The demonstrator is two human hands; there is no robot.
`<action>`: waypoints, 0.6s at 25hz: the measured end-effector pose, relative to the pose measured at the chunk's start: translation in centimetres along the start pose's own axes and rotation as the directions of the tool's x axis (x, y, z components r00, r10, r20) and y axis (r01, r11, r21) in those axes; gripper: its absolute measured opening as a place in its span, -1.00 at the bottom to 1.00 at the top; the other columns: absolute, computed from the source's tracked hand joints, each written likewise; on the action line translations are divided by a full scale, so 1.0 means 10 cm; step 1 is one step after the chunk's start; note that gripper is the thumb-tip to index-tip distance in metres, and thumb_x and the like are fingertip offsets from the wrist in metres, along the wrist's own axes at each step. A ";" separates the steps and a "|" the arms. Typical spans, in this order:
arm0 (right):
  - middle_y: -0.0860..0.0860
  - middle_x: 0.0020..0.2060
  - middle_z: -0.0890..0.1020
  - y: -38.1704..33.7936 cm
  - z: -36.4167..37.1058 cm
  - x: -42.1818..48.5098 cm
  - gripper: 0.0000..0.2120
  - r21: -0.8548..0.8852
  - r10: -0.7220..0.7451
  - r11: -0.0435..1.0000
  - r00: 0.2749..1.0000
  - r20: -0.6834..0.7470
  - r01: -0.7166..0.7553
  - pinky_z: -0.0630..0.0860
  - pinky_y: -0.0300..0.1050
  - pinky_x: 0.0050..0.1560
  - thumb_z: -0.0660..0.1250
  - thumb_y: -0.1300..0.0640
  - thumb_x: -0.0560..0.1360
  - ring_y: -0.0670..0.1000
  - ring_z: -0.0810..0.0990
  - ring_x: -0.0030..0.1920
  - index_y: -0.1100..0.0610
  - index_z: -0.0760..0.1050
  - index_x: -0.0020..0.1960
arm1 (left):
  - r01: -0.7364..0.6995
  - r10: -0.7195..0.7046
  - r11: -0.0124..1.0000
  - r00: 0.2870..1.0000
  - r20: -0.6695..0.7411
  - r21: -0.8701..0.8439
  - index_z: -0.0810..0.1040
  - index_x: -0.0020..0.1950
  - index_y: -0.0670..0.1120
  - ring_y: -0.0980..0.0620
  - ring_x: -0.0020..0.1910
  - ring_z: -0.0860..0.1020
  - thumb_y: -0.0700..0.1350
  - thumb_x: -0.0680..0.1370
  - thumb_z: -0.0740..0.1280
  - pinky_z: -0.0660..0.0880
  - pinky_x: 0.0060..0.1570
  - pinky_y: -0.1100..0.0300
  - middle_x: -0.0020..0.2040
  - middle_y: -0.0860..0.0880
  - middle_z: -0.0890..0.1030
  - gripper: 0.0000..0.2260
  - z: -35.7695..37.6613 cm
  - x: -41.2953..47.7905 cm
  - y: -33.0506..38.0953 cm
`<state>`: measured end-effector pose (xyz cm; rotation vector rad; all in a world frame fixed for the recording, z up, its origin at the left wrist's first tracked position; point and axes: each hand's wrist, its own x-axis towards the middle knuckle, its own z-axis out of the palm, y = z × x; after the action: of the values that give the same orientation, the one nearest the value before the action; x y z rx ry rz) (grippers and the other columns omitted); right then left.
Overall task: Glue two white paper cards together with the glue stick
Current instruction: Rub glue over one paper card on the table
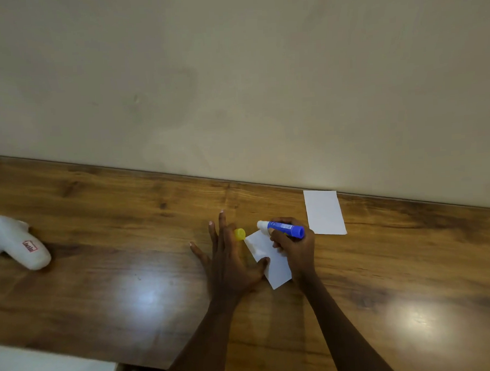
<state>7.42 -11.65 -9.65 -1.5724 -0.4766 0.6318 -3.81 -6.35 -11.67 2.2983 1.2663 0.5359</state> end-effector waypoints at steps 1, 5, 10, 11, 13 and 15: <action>0.09 -0.19 0.56 0.00 -0.01 0.01 -0.76 -0.016 0.025 1.000 1.000 -0.010 -0.025 0.47 -0.45 -0.36 0.33 0.35 0.40 -0.06 0.51 -0.32 0.37 0.43 0.04 | 0.003 -0.003 1.000 1.000 -0.006 0.008 -0.13 0.43 0.08 -0.06 0.43 -0.21 0.25 0.27 0.40 -0.31 0.29 -0.33 0.52 -0.10 0.02 -0.06 0.00 0.00 0.00; 0.03 -0.34 0.49 -0.01 0.03 0.01 -0.89 0.026 0.106 0.994 0.994 -0.037 -0.105 0.42 -0.46 -0.40 0.34 0.32 0.40 -0.05 0.44 -0.35 0.23 0.43 -0.11 | -0.005 0.005 0.999 1.000 -0.021 0.035 0.01 0.42 -0.09 -0.09 0.46 -0.18 0.27 0.24 0.42 -0.30 0.29 -0.34 0.50 -0.01 -0.13 -0.05 0.01 0.01 -0.01; 0.02 -0.40 0.47 -0.02 0.02 0.00 -0.81 0.066 0.056 0.996 0.998 -0.024 -0.055 0.40 -0.48 -0.43 0.31 0.35 0.40 -0.11 0.47 -0.41 0.09 0.43 -0.25 | -0.003 -0.001 0.997 0.999 -0.053 -0.076 -0.12 0.25 0.20 -0.10 0.45 -0.13 0.19 0.19 0.50 -0.35 0.26 -0.25 0.51 -0.16 0.06 -0.09 0.00 0.01 0.01; 0.02 -0.40 0.48 -0.02 0.03 -0.01 -0.77 0.068 0.048 0.997 0.998 -0.026 -0.046 0.40 -0.48 -0.43 0.31 0.36 0.40 -0.13 0.48 -0.43 0.06 0.42 -0.27 | 0.001 -0.007 0.996 0.998 -0.058 -0.093 -0.15 0.23 0.23 -0.10 0.44 -0.13 0.18 0.18 0.51 -0.36 0.26 -0.24 0.50 -0.18 0.10 -0.07 0.00 0.01 0.02; 0.00 -0.40 0.48 -0.03 0.03 -0.01 -0.74 0.064 0.036 0.997 0.999 -0.031 -0.034 0.41 -0.49 -0.43 0.31 0.36 0.40 -0.11 0.48 -0.42 0.02 0.41 -0.28 | 0.001 -0.009 0.994 0.997 -0.071 -0.108 -0.20 0.21 0.25 -0.10 0.43 -0.12 0.17 0.17 0.53 -0.36 0.26 -0.23 0.49 -0.21 0.13 -0.04 -0.01 0.01 0.03; -0.01 -0.40 0.49 -0.02 0.03 -0.02 -0.73 0.057 0.020 0.998 0.999 -0.027 -0.019 0.41 -0.49 -0.43 0.32 0.36 0.40 -0.10 0.47 -0.40 0.01 0.41 -0.29 | -0.010 0.001 0.994 0.997 -0.083 -0.107 -0.19 0.23 0.24 -0.12 0.43 -0.11 0.16 0.16 0.53 -0.35 0.25 -0.24 0.50 -0.21 0.10 -0.03 0.00 0.01 0.03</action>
<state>7.07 -11.50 -9.39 -1.5313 -0.4196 0.6330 -3.56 -6.36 -11.47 2.2115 1.2385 0.6910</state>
